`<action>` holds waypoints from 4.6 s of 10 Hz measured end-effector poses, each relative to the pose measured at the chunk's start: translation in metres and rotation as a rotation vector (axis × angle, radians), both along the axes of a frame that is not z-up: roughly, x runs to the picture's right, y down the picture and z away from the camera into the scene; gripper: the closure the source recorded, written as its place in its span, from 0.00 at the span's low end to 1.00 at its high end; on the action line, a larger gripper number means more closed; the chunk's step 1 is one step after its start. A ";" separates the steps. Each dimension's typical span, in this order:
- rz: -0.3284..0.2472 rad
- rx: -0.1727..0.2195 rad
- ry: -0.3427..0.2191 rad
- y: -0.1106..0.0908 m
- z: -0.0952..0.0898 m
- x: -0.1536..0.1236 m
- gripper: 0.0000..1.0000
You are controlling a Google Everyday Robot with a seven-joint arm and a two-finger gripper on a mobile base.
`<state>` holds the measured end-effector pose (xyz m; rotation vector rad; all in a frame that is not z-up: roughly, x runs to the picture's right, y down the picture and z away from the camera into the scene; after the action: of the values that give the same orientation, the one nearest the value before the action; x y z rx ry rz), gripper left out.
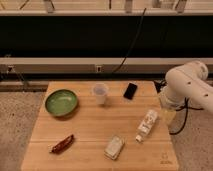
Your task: Drag the pepper across the table
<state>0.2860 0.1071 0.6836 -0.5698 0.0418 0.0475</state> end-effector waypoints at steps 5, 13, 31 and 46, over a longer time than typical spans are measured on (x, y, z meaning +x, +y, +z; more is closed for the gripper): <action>0.000 0.000 0.000 0.000 0.000 0.000 0.20; 0.000 0.000 0.000 0.000 0.000 0.000 0.20; -0.458 -0.023 -0.216 0.025 -0.002 -0.188 0.20; -0.784 -0.049 -0.423 0.040 -0.007 -0.325 0.20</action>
<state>-0.0395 0.1468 0.6765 -0.5710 -0.1472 -0.8368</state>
